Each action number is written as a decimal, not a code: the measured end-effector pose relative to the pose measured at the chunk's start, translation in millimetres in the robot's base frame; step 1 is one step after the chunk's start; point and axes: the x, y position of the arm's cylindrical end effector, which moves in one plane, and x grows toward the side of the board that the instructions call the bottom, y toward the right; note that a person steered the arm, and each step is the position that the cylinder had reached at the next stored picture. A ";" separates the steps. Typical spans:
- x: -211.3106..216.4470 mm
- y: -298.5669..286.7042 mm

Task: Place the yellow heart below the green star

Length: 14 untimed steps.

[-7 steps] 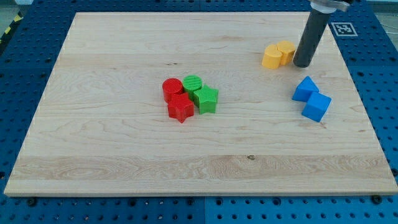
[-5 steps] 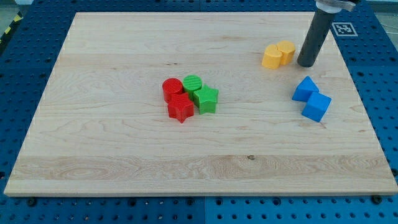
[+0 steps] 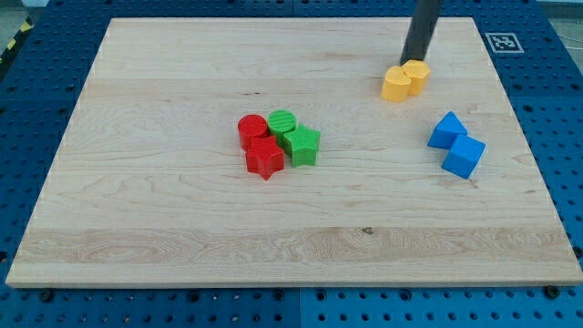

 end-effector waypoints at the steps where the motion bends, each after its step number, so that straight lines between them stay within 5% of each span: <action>1: 12.0 -3.4; 6: 53.9 -51.2; 14: 111.0 -43.7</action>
